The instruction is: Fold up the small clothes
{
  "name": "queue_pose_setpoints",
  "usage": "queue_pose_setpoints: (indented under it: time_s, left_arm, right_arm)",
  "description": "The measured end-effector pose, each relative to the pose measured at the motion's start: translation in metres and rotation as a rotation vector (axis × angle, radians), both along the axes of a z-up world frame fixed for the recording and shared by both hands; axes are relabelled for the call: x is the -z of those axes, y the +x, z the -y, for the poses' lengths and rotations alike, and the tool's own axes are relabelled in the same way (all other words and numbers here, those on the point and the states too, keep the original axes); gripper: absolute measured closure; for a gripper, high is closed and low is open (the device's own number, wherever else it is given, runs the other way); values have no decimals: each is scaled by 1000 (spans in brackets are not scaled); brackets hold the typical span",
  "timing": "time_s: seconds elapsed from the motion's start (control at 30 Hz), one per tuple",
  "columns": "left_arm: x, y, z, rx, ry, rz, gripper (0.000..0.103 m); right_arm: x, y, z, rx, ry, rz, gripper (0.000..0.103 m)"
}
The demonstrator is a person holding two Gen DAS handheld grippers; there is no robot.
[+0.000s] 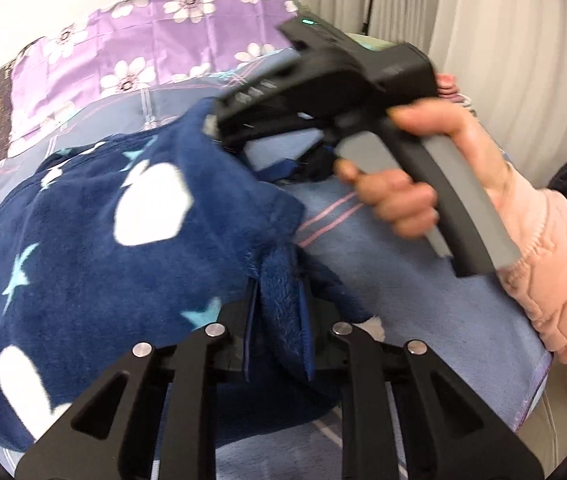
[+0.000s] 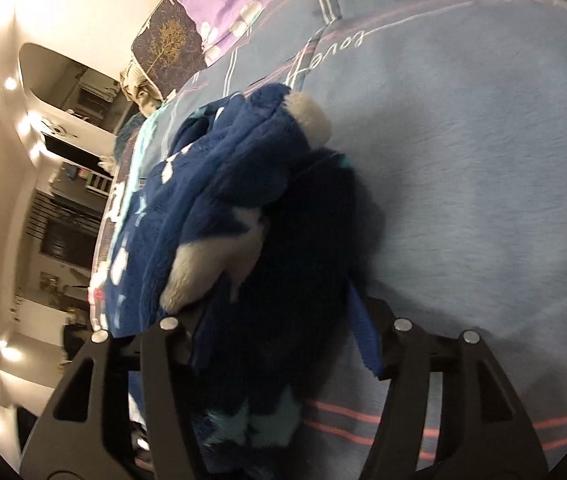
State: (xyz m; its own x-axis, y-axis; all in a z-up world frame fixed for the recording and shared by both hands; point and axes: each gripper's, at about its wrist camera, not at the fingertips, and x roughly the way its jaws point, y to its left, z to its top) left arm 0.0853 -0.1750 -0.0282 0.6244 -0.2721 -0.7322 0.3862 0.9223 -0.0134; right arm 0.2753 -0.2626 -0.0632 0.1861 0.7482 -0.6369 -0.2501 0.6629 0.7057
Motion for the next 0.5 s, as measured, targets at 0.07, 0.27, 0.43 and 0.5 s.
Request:
queue_pose_setpoints:
  time_s: [0.07, 0.27, 0.43, 0.5]
  left_arm:
    - [2, 0, 6, 19, 3, 1, 83]
    - [10, -2, 26, 76, 60, 29, 87]
    - [16, -12, 46, 168, 140, 76, 88]
    - [29, -9, 54, 180, 183, 83, 88]
  right_arm:
    - [-6, 1, -3, 12, -17, 39, 53]
    - [-36, -8, -1, 99, -47, 198, 93]
    - [-19, 7, 0, 143, -146, 201, 94]
    - [12, 22, 1, 144, -138, 120, 91]
